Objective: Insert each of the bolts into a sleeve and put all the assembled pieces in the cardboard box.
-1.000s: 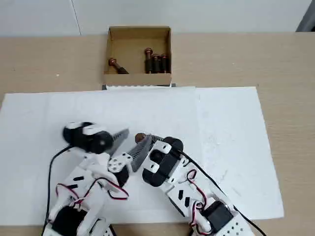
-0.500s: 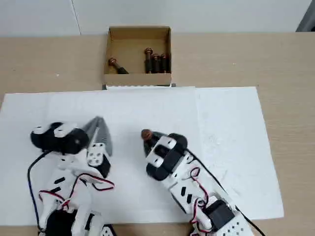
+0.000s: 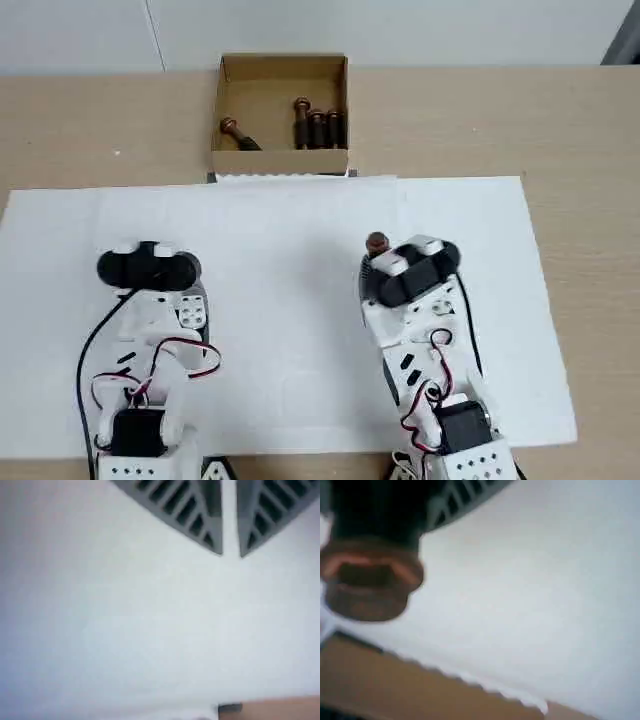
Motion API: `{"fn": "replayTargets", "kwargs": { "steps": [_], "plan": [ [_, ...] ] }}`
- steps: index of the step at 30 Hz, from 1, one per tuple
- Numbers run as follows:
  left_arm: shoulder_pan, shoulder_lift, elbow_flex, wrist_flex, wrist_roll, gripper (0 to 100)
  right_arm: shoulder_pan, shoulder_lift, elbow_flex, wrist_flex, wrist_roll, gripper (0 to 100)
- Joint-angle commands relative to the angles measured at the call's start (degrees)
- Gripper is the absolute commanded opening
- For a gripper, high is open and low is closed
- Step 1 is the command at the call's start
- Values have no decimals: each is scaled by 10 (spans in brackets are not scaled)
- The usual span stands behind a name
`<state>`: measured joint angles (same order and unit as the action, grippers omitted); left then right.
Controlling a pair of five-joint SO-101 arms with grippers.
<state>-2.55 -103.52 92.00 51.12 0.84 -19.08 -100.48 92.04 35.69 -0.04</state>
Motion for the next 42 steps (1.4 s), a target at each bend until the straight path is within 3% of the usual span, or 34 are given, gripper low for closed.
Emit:
{"fn": "replayTargets", "kwargs": {
  "steps": [1,5,12,20,29,42],
  "plan": [
    [-3,-5,15,-15,-13,5,11,13,-84,62,-58,4],
    [-3,-5,37,-15,-13,5,17,115,-195,88,-91,4],
    [-3,-5,43,-11,-13,5,21,429,-456,85,-153,4],
    [-3,-5,43,-11,-13,5,20,726,-716,-7,-154,4],
    [-1,-4,43,-11,-12,5,15,1056,-1035,-49,-92,4],
    [0,-4,43,-1,-11,5,-51,1438,-1428,-50,49,8]
  ]
}}
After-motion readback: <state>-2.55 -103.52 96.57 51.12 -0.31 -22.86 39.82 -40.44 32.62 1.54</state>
